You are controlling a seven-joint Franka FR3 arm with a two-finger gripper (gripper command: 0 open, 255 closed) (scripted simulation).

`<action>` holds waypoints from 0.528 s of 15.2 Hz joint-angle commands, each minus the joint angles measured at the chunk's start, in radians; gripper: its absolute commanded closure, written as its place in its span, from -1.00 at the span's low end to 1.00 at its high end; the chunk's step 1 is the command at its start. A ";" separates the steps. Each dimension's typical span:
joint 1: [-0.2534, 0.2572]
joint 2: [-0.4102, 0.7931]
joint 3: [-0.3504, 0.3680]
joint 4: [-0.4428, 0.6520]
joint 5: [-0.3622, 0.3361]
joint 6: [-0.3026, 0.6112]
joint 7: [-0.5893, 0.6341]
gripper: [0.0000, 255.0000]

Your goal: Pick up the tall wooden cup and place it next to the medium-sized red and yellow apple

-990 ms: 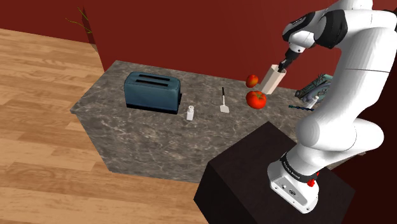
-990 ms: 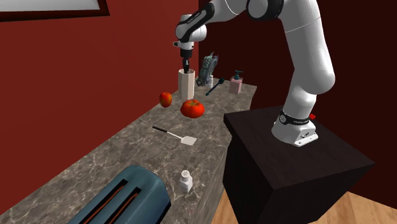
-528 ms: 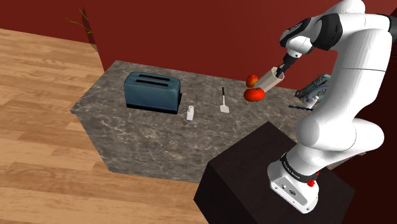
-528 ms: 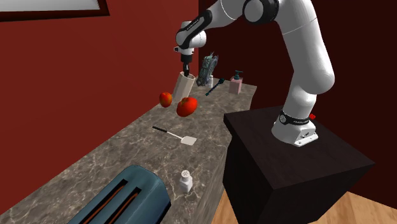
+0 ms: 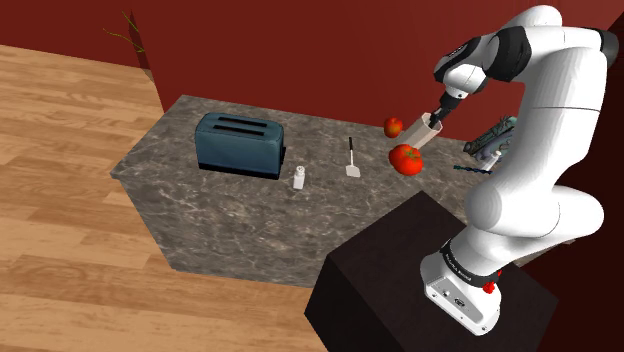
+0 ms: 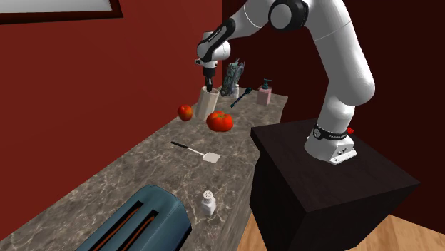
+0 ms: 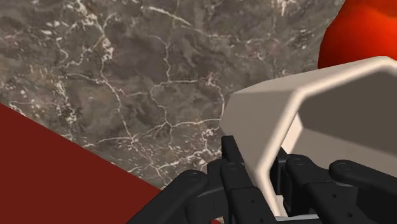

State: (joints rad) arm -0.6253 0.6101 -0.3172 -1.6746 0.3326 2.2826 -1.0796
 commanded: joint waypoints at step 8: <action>0.002 0.000 0.002 -0.005 0.001 0.003 0.000 -1.00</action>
State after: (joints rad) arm -0.6235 0.6105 -0.3154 -1.6796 0.3335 2.2856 -1.0798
